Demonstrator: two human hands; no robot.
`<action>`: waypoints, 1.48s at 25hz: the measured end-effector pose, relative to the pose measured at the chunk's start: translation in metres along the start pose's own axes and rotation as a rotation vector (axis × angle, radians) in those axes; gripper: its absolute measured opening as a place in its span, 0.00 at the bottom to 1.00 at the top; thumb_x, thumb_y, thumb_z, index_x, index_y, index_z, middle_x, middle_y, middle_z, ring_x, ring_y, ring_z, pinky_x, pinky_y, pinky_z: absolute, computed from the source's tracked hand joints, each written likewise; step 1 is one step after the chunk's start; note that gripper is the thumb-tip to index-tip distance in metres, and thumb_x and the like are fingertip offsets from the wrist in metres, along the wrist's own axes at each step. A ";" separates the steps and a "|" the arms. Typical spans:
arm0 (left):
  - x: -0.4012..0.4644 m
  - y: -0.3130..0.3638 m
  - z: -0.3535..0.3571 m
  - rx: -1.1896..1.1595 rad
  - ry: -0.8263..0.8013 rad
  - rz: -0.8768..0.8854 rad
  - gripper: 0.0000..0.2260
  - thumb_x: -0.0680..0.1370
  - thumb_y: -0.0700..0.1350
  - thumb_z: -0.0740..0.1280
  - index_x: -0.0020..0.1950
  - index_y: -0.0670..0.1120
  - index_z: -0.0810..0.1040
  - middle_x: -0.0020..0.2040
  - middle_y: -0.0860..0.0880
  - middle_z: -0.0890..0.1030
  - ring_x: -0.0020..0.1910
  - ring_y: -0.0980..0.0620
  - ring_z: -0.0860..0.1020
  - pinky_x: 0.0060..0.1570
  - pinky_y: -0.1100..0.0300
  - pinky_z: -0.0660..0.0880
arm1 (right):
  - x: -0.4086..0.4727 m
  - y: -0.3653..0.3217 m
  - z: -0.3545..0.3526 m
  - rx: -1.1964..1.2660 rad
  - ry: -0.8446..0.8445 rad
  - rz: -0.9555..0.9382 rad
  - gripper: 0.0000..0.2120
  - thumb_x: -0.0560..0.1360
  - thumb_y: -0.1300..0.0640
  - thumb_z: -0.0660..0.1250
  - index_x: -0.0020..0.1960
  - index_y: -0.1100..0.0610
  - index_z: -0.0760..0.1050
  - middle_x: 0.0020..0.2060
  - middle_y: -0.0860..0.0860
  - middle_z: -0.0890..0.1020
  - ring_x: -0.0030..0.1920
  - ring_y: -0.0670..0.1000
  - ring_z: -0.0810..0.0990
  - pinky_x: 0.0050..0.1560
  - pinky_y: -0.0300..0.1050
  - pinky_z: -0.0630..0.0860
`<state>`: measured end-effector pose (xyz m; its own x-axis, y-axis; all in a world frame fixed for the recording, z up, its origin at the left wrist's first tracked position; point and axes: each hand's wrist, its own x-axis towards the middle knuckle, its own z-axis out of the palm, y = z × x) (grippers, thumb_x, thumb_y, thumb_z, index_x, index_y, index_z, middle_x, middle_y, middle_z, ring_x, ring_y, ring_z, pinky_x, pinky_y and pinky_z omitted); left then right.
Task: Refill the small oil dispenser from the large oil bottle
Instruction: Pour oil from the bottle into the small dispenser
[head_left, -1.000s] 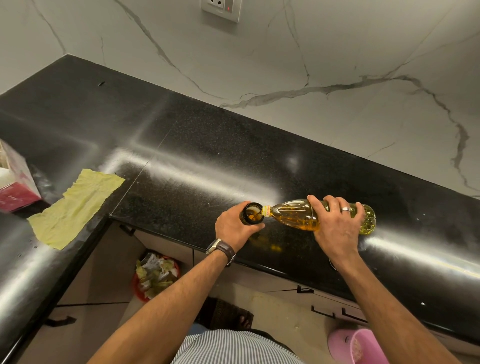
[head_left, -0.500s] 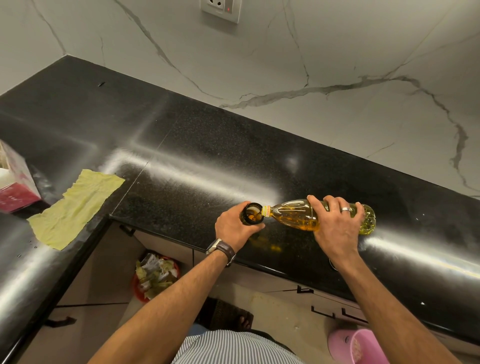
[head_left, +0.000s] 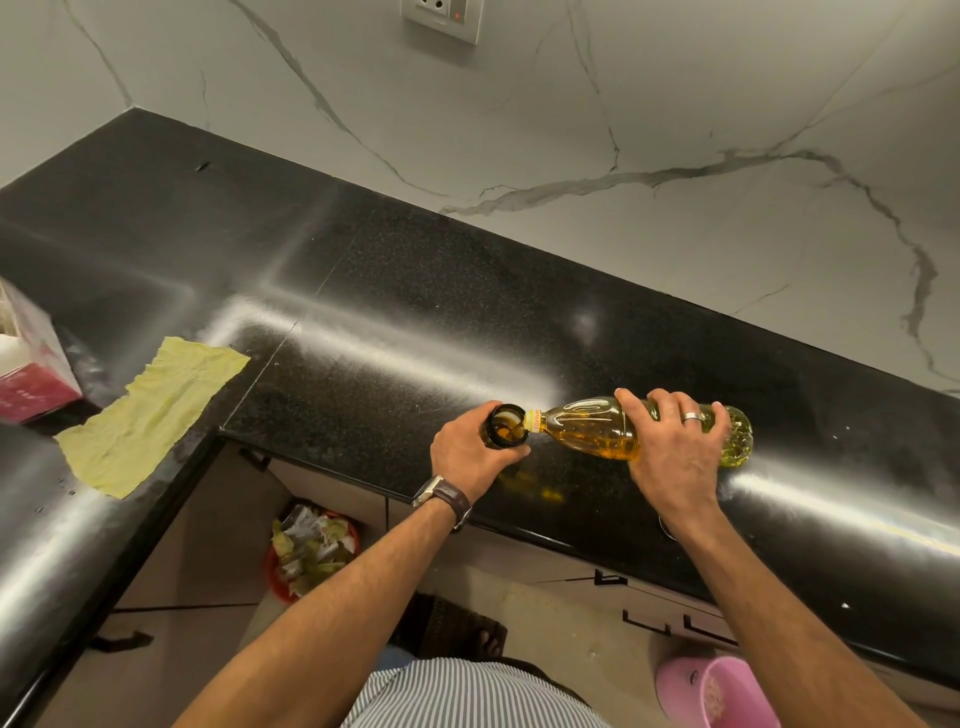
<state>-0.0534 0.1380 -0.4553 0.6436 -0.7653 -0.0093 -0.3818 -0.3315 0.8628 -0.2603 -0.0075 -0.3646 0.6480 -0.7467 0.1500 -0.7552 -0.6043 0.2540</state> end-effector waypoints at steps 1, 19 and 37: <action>0.000 0.001 0.000 0.000 0.000 0.000 0.27 0.67 0.61 0.80 0.64 0.56 0.81 0.54 0.58 0.85 0.55 0.58 0.81 0.58 0.55 0.79 | 0.000 0.000 0.000 -0.001 -0.002 0.000 0.41 0.67 0.52 0.82 0.75 0.44 0.68 0.66 0.56 0.78 0.68 0.61 0.75 0.70 0.74 0.63; -0.001 0.000 0.001 -0.014 0.003 -0.003 0.27 0.67 0.62 0.79 0.64 0.56 0.81 0.54 0.59 0.85 0.55 0.58 0.81 0.58 0.52 0.80 | 0.000 0.000 0.000 -0.009 0.011 0.004 0.41 0.67 0.54 0.82 0.75 0.44 0.69 0.65 0.56 0.78 0.68 0.60 0.74 0.70 0.73 0.63; -0.001 0.000 0.001 -0.011 0.002 0.001 0.26 0.67 0.62 0.79 0.63 0.57 0.81 0.54 0.59 0.85 0.55 0.58 0.81 0.57 0.52 0.81 | 0.000 -0.001 0.000 -0.017 0.011 0.007 0.41 0.67 0.53 0.82 0.76 0.44 0.69 0.66 0.57 0.78 0.68 0.61 0.74 0.70 0.73 0.63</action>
<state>-0.0549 0.1381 -0.4556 0.6444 -0.7647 -0.0079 -0.3746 -0.3247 0.8685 -0.2596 -0.0072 -0.3645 0.6440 -0.7476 0.1623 -0.7577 -0.5943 0.2696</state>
